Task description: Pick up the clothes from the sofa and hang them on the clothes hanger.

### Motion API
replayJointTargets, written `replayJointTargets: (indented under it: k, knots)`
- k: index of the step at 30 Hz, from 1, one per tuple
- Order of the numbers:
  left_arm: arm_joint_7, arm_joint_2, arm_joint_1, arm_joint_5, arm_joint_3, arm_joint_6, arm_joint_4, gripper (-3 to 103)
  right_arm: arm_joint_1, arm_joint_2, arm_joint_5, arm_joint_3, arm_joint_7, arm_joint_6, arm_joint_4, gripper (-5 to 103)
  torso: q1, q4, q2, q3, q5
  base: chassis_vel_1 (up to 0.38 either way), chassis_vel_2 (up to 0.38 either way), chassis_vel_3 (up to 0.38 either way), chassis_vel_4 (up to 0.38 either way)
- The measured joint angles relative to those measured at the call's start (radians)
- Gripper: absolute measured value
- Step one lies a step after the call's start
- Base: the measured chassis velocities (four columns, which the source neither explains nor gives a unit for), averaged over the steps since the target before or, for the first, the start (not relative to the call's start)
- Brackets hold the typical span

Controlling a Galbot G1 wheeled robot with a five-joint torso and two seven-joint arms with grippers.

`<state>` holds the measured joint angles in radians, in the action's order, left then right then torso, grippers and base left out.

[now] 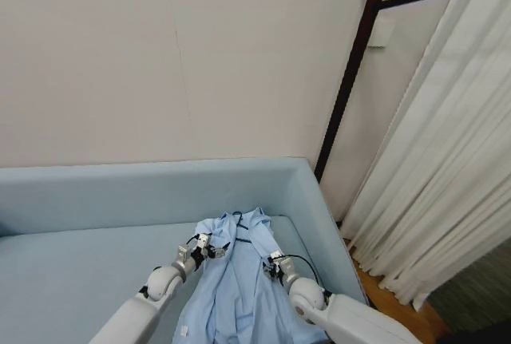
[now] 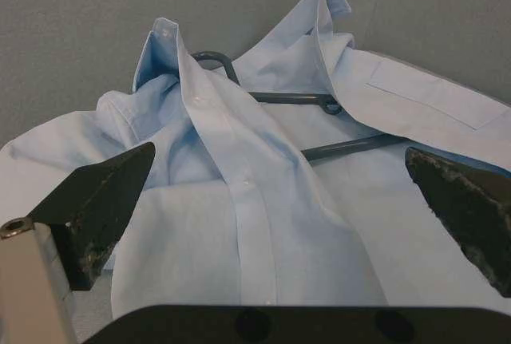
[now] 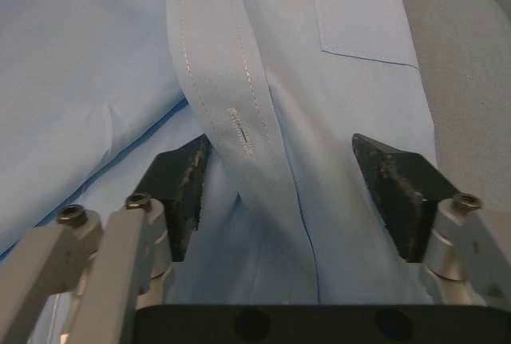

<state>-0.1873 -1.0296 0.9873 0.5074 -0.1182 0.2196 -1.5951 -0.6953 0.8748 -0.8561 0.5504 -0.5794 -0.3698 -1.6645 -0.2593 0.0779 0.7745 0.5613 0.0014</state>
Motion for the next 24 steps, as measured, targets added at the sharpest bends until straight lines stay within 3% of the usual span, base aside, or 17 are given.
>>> replayJointTargets:
  k: [6,8,11,14,16,24]
  knots:
    - [-0.003,0.001,-0.005,0.004,0.002,0.0,0.005,100,0.004,0.005,0.001,-0.002,0.003,0.013,0.007,36,0.0,0.0,0.0,0.0,0.0,0.0,0.0,0.0,0.0]
    - [-0.003,0.001,-0.006,0.004,0.002,0.0,0.005,100,0.005,0.005,0.001,-0.002,0.002,0.016,0.005,36,0.0,0.0,0.0,0.0,0.0,0.0,0.0,0.0,0.0]
    - [-0.005,0.001,-0.005,0.005,0.002,-0.001,0.005,100,0.006,-0.001,-0.004,-0.003,-0.001,0.02,-0.014,20,0.0,0.0,0.0,0.0,0.0,0.0,0.0,0.0,0.0]
    - [-0.005,0.001,-0.002,0.005,0.002,-0.001,0.005,100,0.007,-0.01,-0.009,-0.003,-0.004,0.02,-0.038,14,0.0,0.0,0.0,0.0,0.0,0.0,0.0,0.0,0.0]
    - [-0.006,0.001,0.001,0.005,0.001,-0.003,0.005,100,0.015,-0.024,-0.027,-0.001,-0.009,0.017,-0.076,4,0.0,0.0,0.0,0.0,0.0,0.0,0.0,0.0,0.0]
    - [-0.007,0.0,0.003,0.004,-0.002,-0.004,0.008,100,0.057,-0.037,-0.162,0.024,-0.047,-0.028,-0.206,0,0.0,0.0001,0.0,0.0,-0.0001,0.0,0.0,0.0,0.0]
